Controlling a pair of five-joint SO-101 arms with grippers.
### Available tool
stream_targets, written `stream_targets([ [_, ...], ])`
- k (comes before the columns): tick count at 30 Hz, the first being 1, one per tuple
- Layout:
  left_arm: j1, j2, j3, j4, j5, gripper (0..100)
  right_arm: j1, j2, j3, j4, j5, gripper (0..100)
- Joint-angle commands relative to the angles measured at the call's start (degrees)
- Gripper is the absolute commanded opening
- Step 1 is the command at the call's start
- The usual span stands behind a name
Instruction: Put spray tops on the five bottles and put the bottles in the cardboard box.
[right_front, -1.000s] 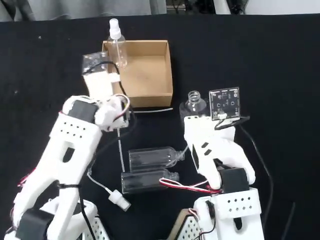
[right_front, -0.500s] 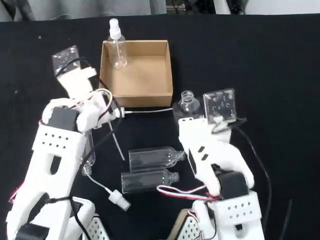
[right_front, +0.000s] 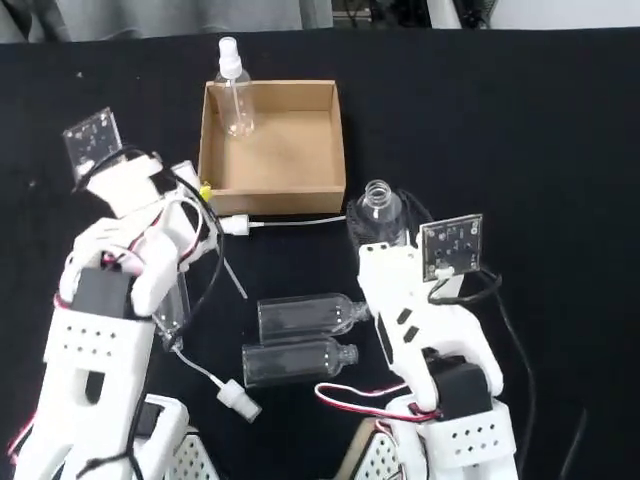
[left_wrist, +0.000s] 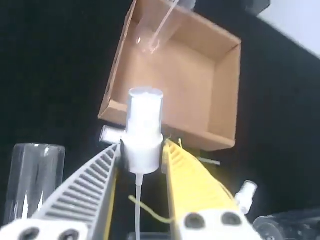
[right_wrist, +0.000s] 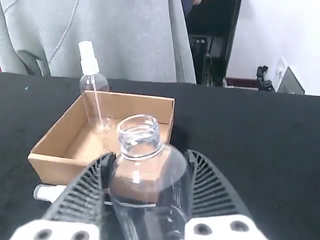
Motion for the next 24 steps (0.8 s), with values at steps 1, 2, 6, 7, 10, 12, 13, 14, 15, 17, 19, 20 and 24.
stream_targets([
  [1,-2.42,-6.51,1.80,-4.04,0.70,3,-1.23,-1.89,1.19,-5.19,-0.09,4.0],
  [2,-3.21,-7.47,2.59,-4.92,1.41,3,-1.23,-1.89,2.07,-6.51,-0.09,4.0],
  [6,-7.25,-11.34,5.32,-7.65,5.01,3,-1.23,-1.98,4.26,-10.02,-0.09,3.9],
  [7,-7.96,-12.31,5.67,-7.91,5.36,3,-1.23,-1.98,4.44,-10.37,-0.09,3.9],
  [10,-9.45,-14.77,5.93,-7.91,5.36,3,-1.58,-1.98,4.44,-10.37,-0.09,3.9],
  [12,-9.71,-15.91,6.02,-7.82,5.45,3,-3.08,-1.98,4.53,-10.29,-0.09,3.9],
  [13,-9.89,-16.35,6.02,-7.74,5.45,3,-3.87,-1.98,4.53,-10.20,-0.09,3.9],
  [14,-10.07,-16.62,6.02,-7.74,5.54,3,-4.57,-1.98,4.62,-10.20,-0.09,3.9],
  [15,-10.24,-16.88,6.02,-7.74,5.98,3,-5.10,-1.98,4.88,-10.29,-0.09,3.9],
  [17,-11.21,-17.05,6.02,-7.65,8.53,3,-6.07,-1.98,5.58,-10.55,0.00,3.9],
  [19,-12.62,-17.05,6.02,-7.82,10.81,3,-7.21,-1.98,5.93,-10.64,1.23,3.9],
  [20,-13.23,-17.05,6.02,-7.91,11.69,3,-7.82,-1.98,6.02,-10.64,2.46,3.9],
  [24,-14.99,-17.05,6.02,-7.91,14.24,3,-9.93,-1.98,6.81,-10.64,4.92,3.9],
])
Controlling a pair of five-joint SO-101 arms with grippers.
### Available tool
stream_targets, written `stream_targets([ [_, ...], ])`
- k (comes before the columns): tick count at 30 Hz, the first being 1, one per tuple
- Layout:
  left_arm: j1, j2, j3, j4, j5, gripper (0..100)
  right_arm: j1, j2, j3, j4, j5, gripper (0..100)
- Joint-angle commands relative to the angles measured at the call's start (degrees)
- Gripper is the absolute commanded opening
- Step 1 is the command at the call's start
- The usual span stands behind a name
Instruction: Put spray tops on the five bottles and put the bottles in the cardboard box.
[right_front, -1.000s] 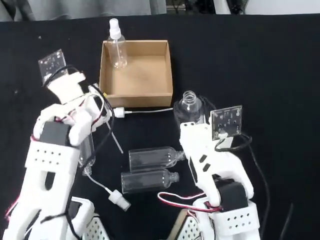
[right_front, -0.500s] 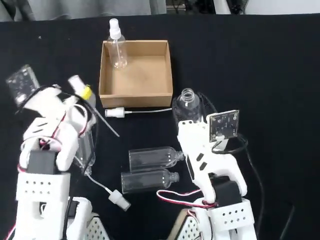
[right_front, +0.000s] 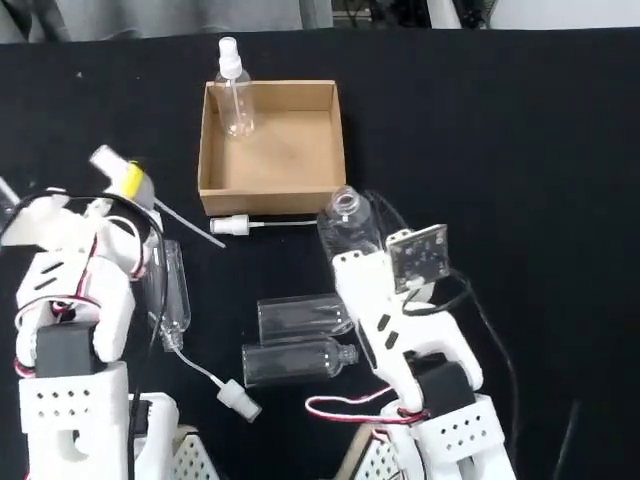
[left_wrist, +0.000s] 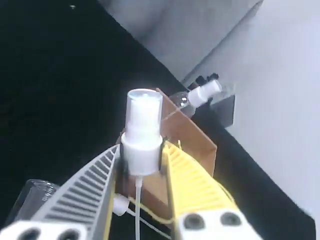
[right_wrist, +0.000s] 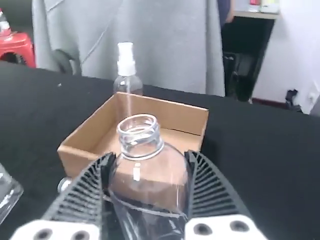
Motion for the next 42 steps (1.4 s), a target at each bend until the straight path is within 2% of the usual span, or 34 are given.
stream_targets([
  [1,-1.71,-1.23,-0.75,-1.32,3.16,3,-2.29,-1.45,-0.13,-2.11,2.02,3.9],
  [8,-1.71,-1.32,-1.36,-1.49,3.96,3,-4.04,-1.45,-0.04,-2.11,1.93,3.9],
  [13,-1.71,-1.32,-0.84,-3.96,7.74,3,-4.48,-1.45,0.75,-2.20,2.02,4.1],
  [20,-1.71,-1.32,-0.84,-4.22,15.38,3,-9.05,-1.45,4.62,-7.56,2.02,4.1],
  [28,-1.71,-1.58,-1.01,-4.22,17.58,3,-9.05,-1.45,4.97,-8.00,2.02,4.2],
  [36,-1.80,-15.74,3.12,-5.01,17.23,3,-9.05,-1.27,4.97,-8.00,2.02,4.2],
  [42,-3.21,-23.47,12.88,-14.77,17.49,3,-9.05,-1.01,4.97,-8.00,2.02,4.2],
])
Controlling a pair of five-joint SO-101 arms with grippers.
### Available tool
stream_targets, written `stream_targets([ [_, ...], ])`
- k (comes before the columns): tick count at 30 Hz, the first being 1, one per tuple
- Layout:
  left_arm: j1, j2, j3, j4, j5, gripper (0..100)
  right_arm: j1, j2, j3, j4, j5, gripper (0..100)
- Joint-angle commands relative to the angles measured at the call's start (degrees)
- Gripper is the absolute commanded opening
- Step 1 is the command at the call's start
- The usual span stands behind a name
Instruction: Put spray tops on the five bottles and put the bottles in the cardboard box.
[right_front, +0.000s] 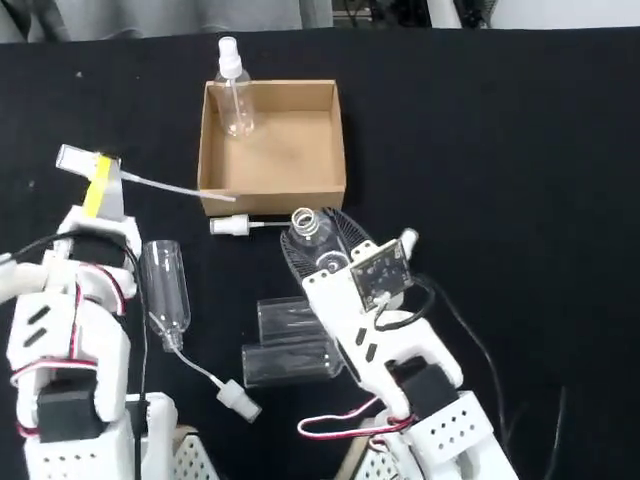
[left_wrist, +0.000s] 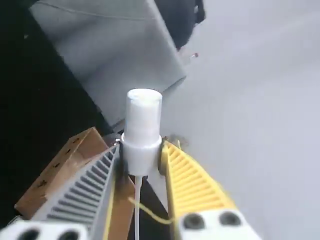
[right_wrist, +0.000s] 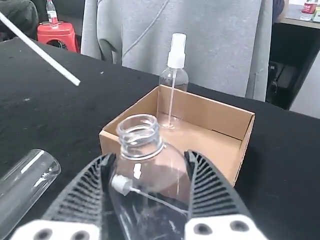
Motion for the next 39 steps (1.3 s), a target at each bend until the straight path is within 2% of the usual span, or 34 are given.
stream_targets([
  [1,-2.33,-5.01,4.44,-6.77,0.70,3,-0.97,-1.01,-0.48,-2.02,0.62,4.2],
  [7,-2.15,-11.16,6.73,-7.47,0.70,3,-1.14,-1.01,-0.48,-2.02,1.05,4.2],
  [13,-2.51,-17.05,10.42,-7.91,3.08,3,-5.54,-1.45,1.45,-2.20,7.38,4.3],
  [25,-1.98,-16.97,10.42,-8.00,5.19,3,-5.54,-1.45,1.63,-2.20,7.82,4.2],
  [30,-1.98,-16.97,9.27,-7.82,5.45,3,-5.54,-1.45,3.21,-5.71,7.91,3.9],
  [33,-1.71,-16.97,9.27,-7.65,5.45,3,-5.63,-1.45,3.91,-6.59,11.08,3.9],
  [39,4.44,-16.97,9.10,-5.45,2.90,3,-5.63,-1.45,4.18,-6.59,12.66,3.9],
])
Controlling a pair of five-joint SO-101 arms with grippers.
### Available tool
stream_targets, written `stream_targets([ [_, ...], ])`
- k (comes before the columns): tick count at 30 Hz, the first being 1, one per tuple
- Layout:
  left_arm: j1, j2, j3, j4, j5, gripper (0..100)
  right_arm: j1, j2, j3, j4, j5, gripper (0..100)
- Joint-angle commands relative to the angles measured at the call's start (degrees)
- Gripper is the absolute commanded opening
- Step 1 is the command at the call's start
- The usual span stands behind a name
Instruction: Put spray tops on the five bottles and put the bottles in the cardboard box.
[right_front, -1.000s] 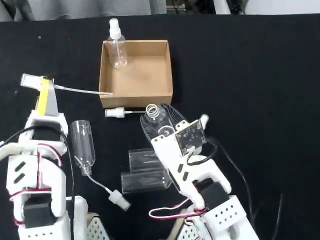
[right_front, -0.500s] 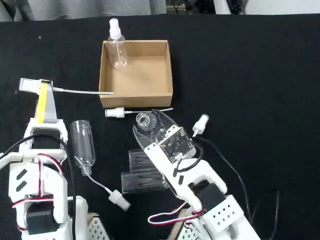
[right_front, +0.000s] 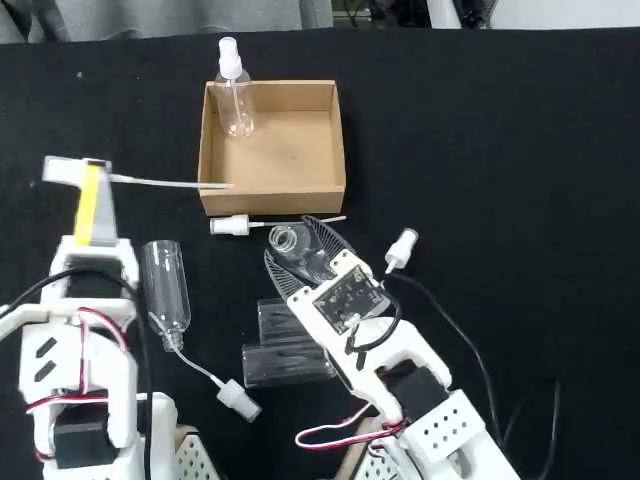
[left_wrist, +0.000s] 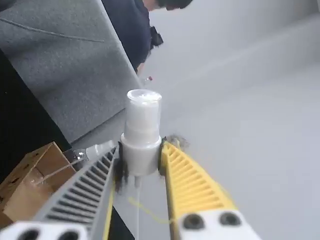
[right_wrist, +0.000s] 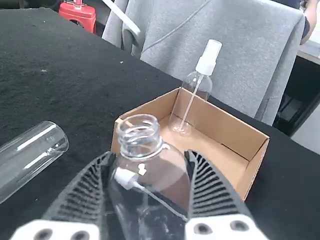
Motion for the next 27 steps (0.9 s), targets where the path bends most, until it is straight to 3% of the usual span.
stream_targets([
  [1,5.32,-0.35,-2.15,1.05,-2.46,3,-0.88,-1.45,-0.04,-1.93,0.79,3.9],
  [10,8.66,-0.44,-3.21,1.49,-4.22,3,-0.88,-1.27,0.04,-1.93,0.79,3.9],
  [16,8.75,-0.44,-10.15,11.25,-4.22,3,-0.88,-1.27,0.04,-1.93,0.79,3.9],
  [21,8.75,-0.44,-10.24,11.96,-4.75,3,-0.88,-1.27,0.04,-1.93,0.79,3.9],
  [27,14.20,-0.44,-10.15,13.19,-8.26,3,-0.88,-1.19,0.04,-1.76,0.79,3.9],
])
